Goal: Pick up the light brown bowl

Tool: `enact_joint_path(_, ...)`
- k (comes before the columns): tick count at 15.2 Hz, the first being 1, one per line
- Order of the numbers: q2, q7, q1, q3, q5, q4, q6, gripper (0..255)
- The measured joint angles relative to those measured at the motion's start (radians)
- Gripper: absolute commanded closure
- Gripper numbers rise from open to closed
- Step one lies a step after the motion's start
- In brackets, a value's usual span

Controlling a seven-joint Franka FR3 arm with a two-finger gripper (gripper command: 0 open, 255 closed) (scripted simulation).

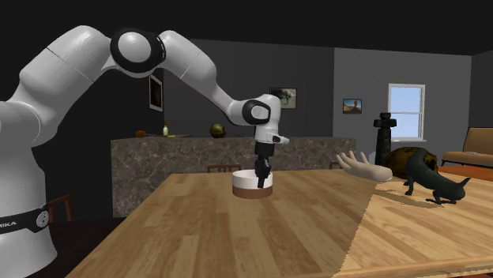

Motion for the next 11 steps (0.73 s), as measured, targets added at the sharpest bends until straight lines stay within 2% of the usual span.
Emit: enact_joint_path(11, -0.062, -0.003, -0.003, 0.005, 0.008, 0.048, -0.11, 255)
